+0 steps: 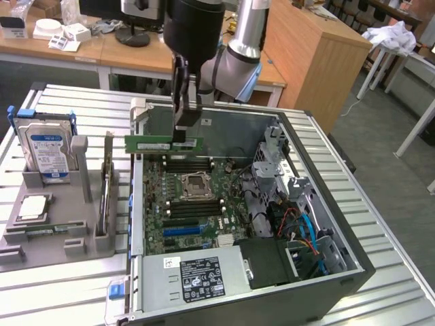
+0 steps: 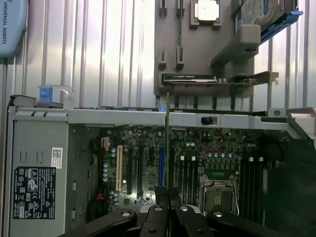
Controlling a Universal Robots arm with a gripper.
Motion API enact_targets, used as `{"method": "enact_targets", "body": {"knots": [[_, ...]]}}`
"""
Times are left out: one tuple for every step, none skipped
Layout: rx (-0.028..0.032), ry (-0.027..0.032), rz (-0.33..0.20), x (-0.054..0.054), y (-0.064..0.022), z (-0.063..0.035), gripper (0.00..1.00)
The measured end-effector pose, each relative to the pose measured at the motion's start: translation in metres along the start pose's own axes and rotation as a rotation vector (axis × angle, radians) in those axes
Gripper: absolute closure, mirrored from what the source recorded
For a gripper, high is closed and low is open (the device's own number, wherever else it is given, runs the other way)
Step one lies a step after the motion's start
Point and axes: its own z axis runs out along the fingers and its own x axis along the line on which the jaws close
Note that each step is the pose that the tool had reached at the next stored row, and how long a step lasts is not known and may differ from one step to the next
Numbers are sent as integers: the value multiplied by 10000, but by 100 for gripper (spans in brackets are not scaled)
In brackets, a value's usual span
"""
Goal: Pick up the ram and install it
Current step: 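Pick up the ram and move it above insertion slot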
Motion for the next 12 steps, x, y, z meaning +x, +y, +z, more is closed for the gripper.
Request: {"method": "enact_targets", "body": {"knots": [[0, 0, -1, 1, -24, -1, 88], [0, 1, -1, 1, -47, -1, 88], [0, 0, -2, 2, -70, -2, 88], [0, 0, 0, 2, -93, -3, 88], [0, 0, 0, 3, -115, -3, 88], [0, 1, 0, 3, -139, -4, 88], [0, 0, 0, 4, -160, -4, 88], [0, 1, 0, 5, -184, -5, 88], [1, 0, -1, 6, -210, -6, 88], [0, 0, -1, 9, -236, -6, 88], [-1, 0, -1, 11, -262, -7, 88], [-1, 0, 0, 14, -289, -8, 88]]}}
